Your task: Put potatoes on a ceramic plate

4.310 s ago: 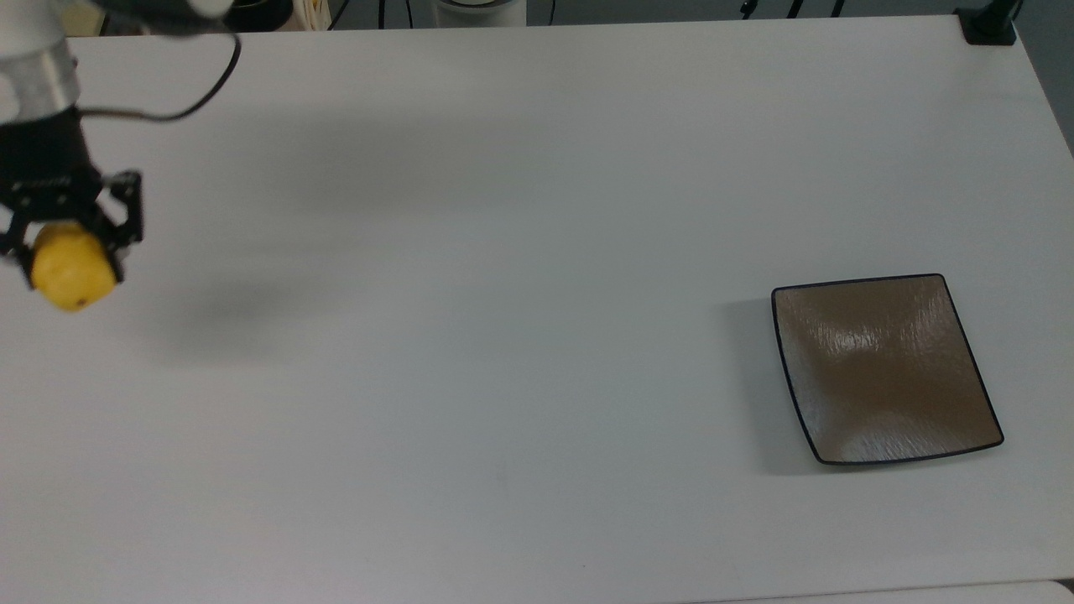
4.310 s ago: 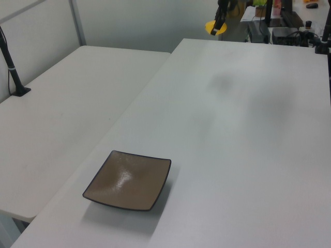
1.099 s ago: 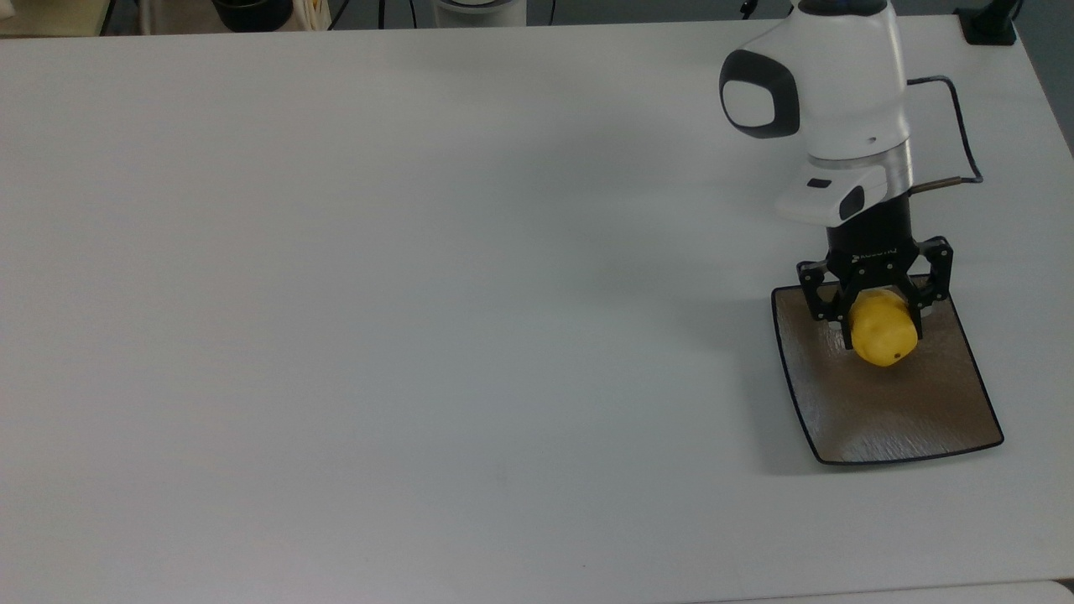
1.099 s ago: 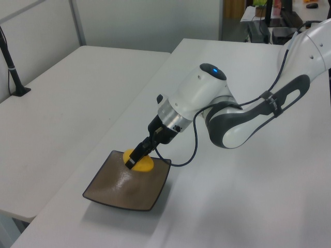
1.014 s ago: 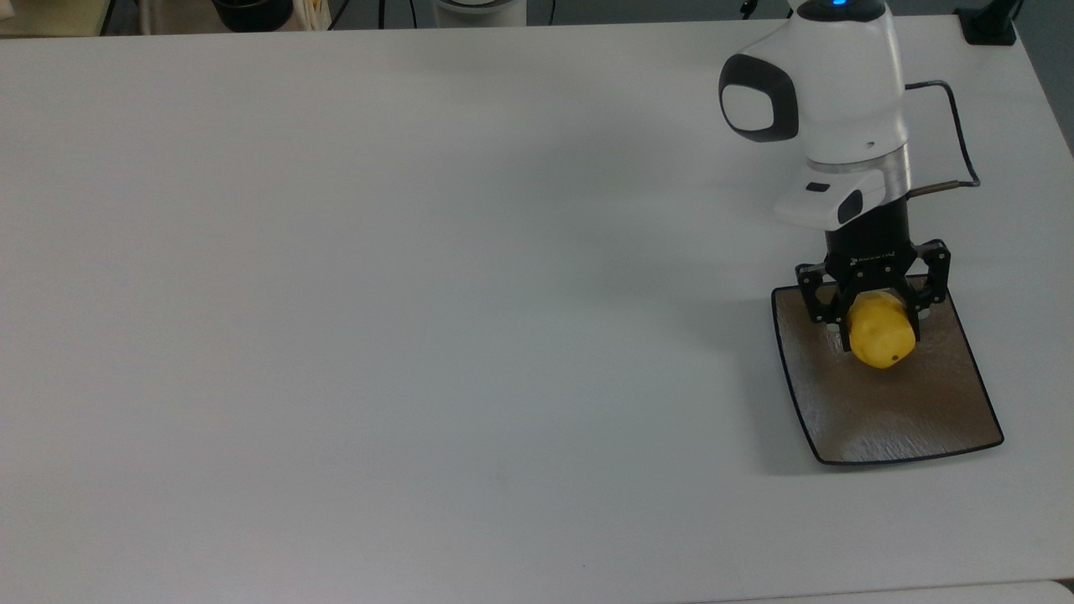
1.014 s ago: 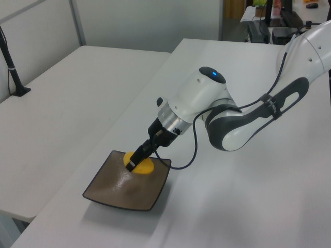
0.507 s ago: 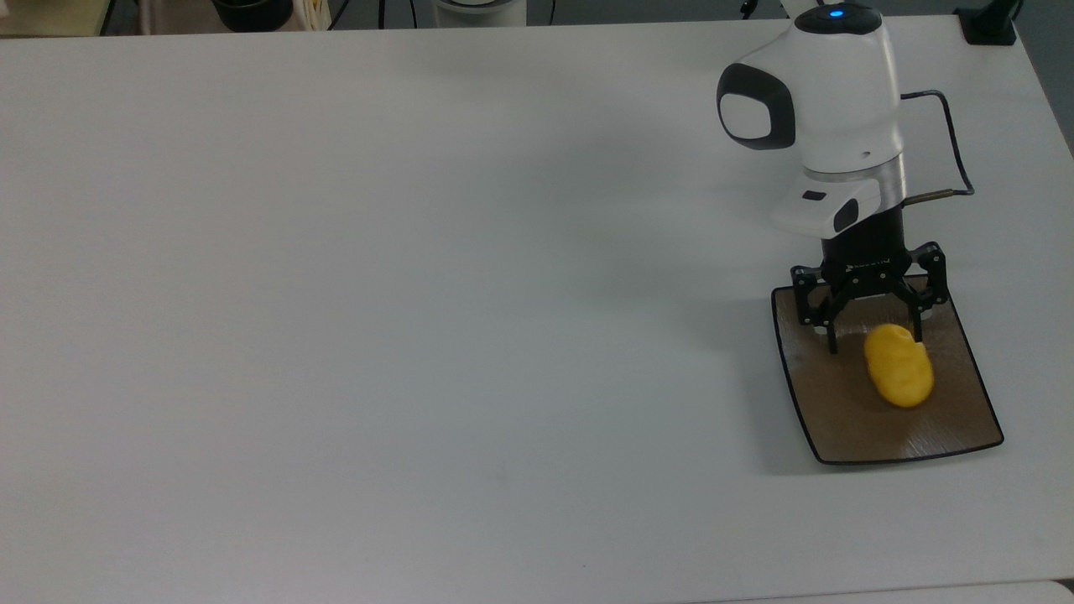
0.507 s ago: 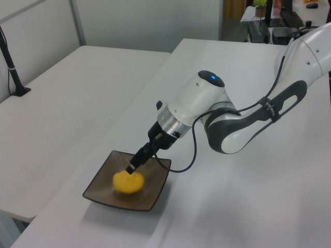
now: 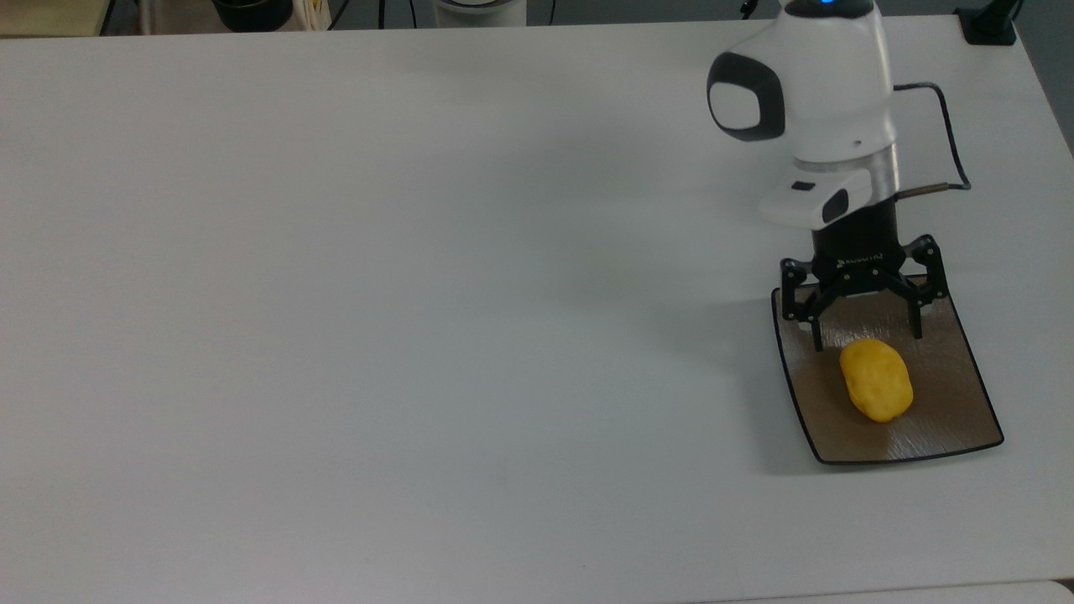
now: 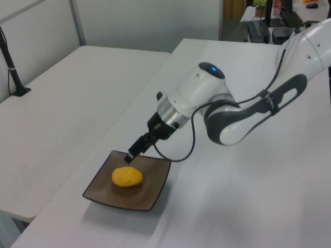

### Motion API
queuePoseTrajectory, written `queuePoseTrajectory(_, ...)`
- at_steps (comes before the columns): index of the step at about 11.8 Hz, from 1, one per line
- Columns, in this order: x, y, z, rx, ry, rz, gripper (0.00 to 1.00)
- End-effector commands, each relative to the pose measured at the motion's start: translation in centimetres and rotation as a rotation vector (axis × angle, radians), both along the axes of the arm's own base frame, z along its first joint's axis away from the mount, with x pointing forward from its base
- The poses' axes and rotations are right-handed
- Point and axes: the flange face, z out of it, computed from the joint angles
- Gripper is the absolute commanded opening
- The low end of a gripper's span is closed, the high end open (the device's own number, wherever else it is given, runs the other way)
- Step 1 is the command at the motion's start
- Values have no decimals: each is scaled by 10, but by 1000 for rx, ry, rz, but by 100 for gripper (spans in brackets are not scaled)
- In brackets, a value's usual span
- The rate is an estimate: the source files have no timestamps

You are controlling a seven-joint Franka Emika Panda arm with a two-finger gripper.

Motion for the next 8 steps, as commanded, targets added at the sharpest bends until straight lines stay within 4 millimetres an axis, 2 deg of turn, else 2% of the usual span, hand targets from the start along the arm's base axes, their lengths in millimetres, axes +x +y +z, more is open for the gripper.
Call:
queuePoseTrajectory(1,-28,-48,54,-79,90,-51,100)
queuePoseTrajectory(4,-59,-91,92,-235,287,-94,100)
queuePoseTrajectory(8,-94,-195,172,-328,572,-200,100)
